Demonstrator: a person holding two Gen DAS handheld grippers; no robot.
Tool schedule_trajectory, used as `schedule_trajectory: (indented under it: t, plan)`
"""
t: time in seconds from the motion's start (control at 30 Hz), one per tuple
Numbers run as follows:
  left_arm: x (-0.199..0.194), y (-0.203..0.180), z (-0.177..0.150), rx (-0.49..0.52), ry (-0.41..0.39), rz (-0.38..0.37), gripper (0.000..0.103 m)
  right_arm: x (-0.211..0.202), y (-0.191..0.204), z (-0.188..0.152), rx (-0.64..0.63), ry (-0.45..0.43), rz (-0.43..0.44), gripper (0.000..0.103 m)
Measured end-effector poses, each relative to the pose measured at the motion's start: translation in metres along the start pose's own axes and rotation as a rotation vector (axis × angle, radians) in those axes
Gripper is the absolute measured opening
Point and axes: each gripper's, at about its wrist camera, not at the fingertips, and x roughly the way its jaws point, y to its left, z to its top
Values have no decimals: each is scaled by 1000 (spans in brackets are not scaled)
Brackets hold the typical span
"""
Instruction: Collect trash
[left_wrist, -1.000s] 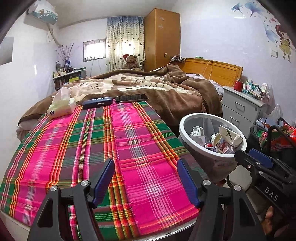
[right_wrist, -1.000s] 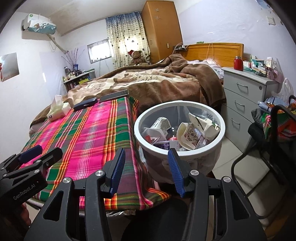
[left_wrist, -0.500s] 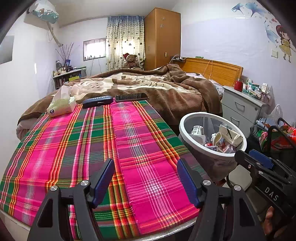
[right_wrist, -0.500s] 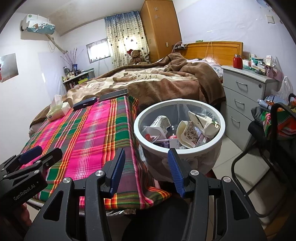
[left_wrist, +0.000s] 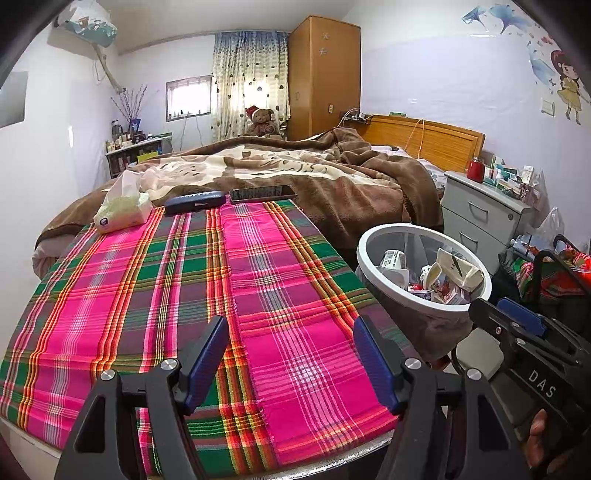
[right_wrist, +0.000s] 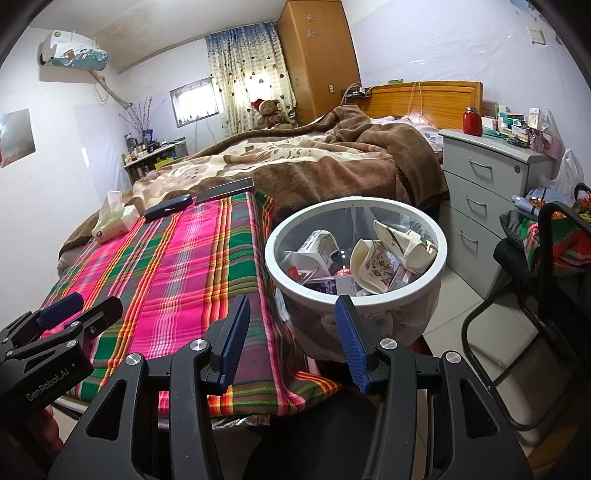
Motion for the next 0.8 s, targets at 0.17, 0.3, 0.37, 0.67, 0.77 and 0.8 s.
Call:
schedule_trajectory:
  t: [0.17,0.3,0.37,0.67,0.77,0.8]
  plan:
    - [0,0,0,2,0,-1,70,0,0,0,0,1,-2,49]
    - [0,0,0,0,0,0,70,-1,1,0,1,0,-4,49]
    - [-1,0,0,0,0,1,70,-1,0,0,-1,0,-1,49]
    - [-1,1,0,-3,-1,1,70,0,0,1,0,0,0,49]
    - [-3,1,0,-4,-1,3,70,0,1,-1,2,2,0,49]
    - [-3,1,0,-3,-2,1,70,1,1,-1,3,3,0,49]
